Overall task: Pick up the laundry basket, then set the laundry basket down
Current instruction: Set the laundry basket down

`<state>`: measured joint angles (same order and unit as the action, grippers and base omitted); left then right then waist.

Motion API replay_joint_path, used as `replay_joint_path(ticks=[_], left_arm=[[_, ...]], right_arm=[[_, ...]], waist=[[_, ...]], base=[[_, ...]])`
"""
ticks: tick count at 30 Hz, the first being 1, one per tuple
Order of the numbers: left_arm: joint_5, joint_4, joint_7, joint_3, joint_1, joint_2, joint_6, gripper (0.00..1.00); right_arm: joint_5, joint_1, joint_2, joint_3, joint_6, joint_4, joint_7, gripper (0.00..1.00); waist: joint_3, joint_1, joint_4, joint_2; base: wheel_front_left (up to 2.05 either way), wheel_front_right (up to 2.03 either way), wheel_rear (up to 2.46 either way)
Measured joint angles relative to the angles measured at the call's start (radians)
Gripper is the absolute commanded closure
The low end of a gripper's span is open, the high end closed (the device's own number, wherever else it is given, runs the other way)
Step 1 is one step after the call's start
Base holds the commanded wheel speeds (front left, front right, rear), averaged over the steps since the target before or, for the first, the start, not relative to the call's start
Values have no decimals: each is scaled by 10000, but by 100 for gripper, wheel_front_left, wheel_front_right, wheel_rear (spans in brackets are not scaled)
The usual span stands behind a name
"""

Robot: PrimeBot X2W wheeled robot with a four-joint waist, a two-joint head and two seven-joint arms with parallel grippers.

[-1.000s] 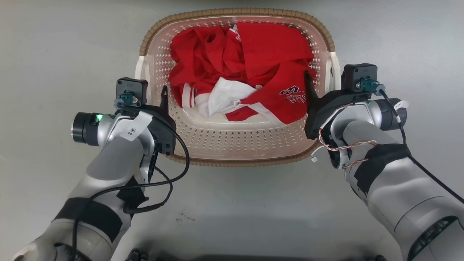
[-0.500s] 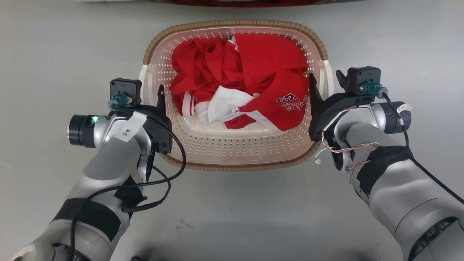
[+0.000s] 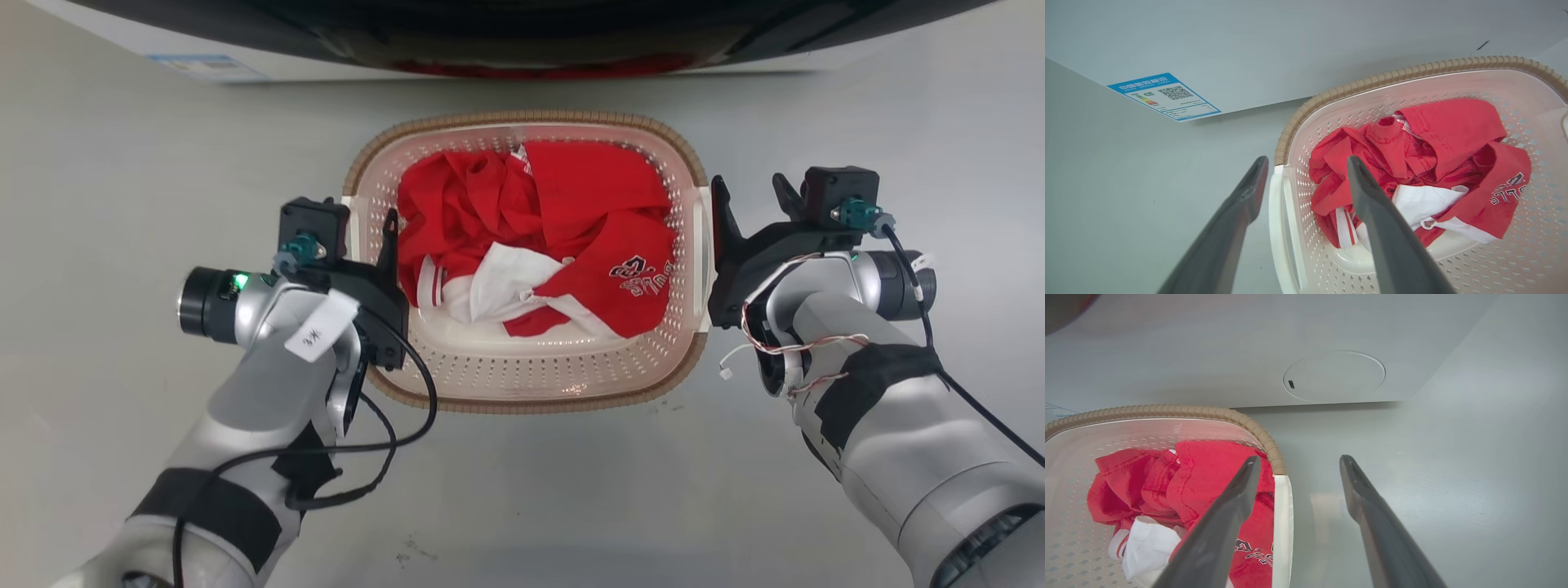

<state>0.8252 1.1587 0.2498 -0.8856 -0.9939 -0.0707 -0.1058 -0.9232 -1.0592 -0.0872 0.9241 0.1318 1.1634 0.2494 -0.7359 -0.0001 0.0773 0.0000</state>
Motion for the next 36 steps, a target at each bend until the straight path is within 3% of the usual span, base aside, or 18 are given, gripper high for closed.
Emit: replay_joint_path(ticks=[6, 21, 36], left_arm=[[-332, -779, 0, 192, 819, -224, -58, 0], [-1149, -3350, 2, 1774, 3497, -725, -184, 0], [-3198, -5444, 2, 4546, 6980, -859, -188, 0]], right_arm=[[230, 569, -201, -420, 0, -631, 0, 0], [1141, 3005, -746, -1758, 0, -2591, 0, 0], [2648, 6671, -1049, -4079, 0, -5164, 0, 0]], waist=[[780, 0, 15, 0], [2943, -2, 103, -1], [5186, -2, 91, -2]], base=[[0, 0, 0], [0, 0, 0], [0, 0, 0]])
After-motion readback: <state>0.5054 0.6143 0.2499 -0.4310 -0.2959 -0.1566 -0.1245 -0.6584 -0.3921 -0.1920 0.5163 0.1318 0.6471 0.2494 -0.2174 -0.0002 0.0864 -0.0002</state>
